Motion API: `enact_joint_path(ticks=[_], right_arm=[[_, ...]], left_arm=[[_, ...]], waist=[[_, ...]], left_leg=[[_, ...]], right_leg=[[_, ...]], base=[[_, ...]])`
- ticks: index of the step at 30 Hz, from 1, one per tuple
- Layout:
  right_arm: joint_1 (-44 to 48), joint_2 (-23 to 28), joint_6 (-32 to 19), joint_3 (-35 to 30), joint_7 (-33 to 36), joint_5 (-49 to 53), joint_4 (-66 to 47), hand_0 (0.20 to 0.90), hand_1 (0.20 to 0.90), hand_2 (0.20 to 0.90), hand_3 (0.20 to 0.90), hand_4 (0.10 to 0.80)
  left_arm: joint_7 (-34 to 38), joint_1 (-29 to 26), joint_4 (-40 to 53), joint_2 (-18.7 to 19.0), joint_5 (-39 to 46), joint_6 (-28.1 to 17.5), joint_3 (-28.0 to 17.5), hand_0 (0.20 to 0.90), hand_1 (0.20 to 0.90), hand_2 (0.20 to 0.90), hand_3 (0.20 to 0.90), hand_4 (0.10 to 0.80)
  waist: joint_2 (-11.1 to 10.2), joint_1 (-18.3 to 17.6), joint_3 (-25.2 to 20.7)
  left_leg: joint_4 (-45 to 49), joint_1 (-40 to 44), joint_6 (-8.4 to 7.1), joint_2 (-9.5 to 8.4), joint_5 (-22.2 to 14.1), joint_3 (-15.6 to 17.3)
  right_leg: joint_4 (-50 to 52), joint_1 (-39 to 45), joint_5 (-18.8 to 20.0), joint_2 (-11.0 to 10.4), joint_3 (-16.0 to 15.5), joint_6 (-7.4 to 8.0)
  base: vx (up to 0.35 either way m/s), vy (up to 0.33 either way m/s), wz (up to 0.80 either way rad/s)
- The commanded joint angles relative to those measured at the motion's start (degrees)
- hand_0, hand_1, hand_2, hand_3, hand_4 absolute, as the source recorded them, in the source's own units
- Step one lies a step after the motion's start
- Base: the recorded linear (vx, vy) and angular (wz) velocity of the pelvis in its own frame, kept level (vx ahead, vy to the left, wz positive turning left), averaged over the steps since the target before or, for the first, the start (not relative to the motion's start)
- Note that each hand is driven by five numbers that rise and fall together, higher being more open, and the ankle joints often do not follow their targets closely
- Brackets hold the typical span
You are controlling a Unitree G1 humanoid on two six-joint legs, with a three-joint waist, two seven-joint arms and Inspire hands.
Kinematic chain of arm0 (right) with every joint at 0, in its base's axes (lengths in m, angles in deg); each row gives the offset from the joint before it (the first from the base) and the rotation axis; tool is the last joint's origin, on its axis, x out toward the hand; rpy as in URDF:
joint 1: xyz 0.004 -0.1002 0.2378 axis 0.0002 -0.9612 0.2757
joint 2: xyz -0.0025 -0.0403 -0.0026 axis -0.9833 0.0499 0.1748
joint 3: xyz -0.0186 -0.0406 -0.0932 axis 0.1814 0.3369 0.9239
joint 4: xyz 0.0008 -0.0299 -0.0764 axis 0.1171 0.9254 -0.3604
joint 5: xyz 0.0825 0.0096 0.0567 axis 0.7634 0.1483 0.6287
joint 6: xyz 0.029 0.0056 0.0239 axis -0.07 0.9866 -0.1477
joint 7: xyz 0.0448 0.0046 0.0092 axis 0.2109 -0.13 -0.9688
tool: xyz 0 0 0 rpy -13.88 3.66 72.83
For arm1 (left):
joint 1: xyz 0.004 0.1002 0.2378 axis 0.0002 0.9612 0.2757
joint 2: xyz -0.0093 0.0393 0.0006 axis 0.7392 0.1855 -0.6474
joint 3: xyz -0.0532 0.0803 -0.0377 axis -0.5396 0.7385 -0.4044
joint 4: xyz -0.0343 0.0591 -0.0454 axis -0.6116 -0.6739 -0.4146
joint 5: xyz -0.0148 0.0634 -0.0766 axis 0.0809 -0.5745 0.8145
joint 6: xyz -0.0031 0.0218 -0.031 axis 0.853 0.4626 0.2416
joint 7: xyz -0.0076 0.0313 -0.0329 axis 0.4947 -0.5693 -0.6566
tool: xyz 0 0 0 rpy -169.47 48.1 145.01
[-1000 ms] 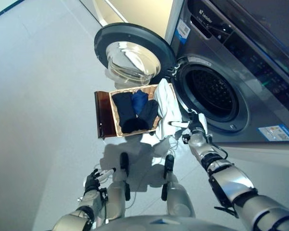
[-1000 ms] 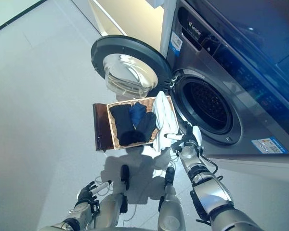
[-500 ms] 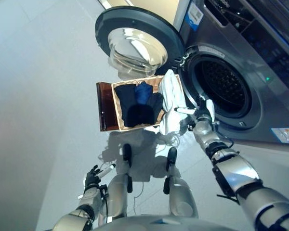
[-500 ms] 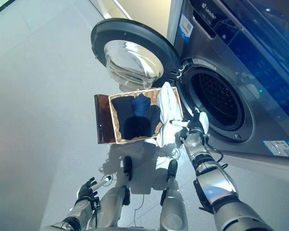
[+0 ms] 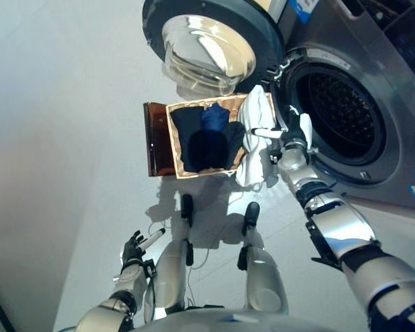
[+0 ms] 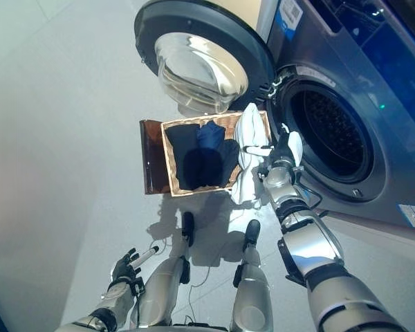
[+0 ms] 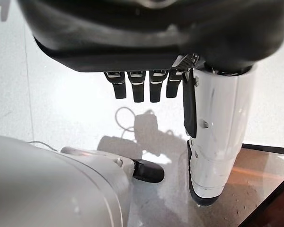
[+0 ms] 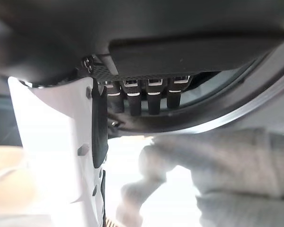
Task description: Pick up the clothes and place them into the washing machine
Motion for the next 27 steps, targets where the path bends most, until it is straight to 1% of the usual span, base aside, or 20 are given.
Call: enact_joint_path(ticks=[1,2,6,17,21,27], right_arm=[[6.13,-1.73,-2.15,1.51,0.83,-0.61,0.34,0.9,0.9,0.9,0.9,0.8],[6.12,-1.74,-2.14,1.51,0.84,-0.62,0.33,0.9,0.9,0.9,0.9,0.8],[3.57,-4.82,-2.03,2.13,0.13,-1.19,0.09,0.9,0.9,0.9,0.9,0.8],[-1.05,-7.55,-1.75,2.48,-0.94,-1.81,-0.8,0.9,0.9,0.9,0.9,0.8],[-0.97,-7.7,-1.58,2.61,-0.79,-1.7,-0.68,0.9,0.9,0.9,0.9,0.8],[-0.57,-6.54,-1.25,2.26,-0.05,-1.56,-0.78,0.9,0.9,0.9,0.9,0.8]], left_arm=[[1.99,1.26,-2.93,1.64,0.34,-0.49,2.4,0.9,0.9,0.9,0.9,0.8],[1.99,1.27,-2.94,1.64,0.34,-0.49,2.39,0.9,0.9,0.9,0.9,0.8],[2.53,0.97,-3.65,1.71,-0.01,-0.36,1.73,0.9,0.9,0.9,0.9,0.8],[3.07,-0.1,-3.97,1.59,-0.33,-0.07,1.28,0.9,0.9,0.9,0.9,0.8],[3.2,-0.4,-3.77,1.61,0.04,-0.05,1.19,0.9,0.9,0.9,0.9,0.8],[3.14,-0.58,-2.52,1.57,1.39,-0.53,1.38,0.9,0.9,0.9,0.9,0.8]], waist=[[-1.84,0.44,-1.72],[-1.84,0.42,-1.72],[-2.05,0.62,-2.16],[-1.95,0.91,-1.26],[-1.81,0.96,-0.84],[-1.51,1.11,0.59]], left_leg=[[-0.48,-0.62,-4.43,0.77,0.67,-0.31],[-0.48,-0.61,-4.43,0.77,0.67,-0.32],[-0.48,0.11,-4.24,0.73,0.45,-0.71],[-0.48,0.75,-4.11,0.61,0.43,-0.8],[-0.48,0.4,-4.19,0.56,0.53,-0.81],[-0.48,-0.94,-4.35,0.52,0.99,-1.06]], right_leg=[[4.98,0.36,-3.79,-2.88,2.32,2.12],[4.98,0.37,-3.8,-2.88,2.3,2.12],[5.01,1.07,-4.26,-2.9,2.2,1.98],[5.02,1.72,-4.64,-2.82,1.9,1.79],[4.87,1.57,-4.66,-2.77,1.77,1.79],[5.11,0.31,-4.37,-2.73,1.63,1.74]], base=[[0.003,0.011,0.04],[-0.001,0.004,0.04],[0.004,0.013,0.06],[0.001,0.002,0.02],[0.0,0.0,0.0],[0.0,0.0,0.0]])
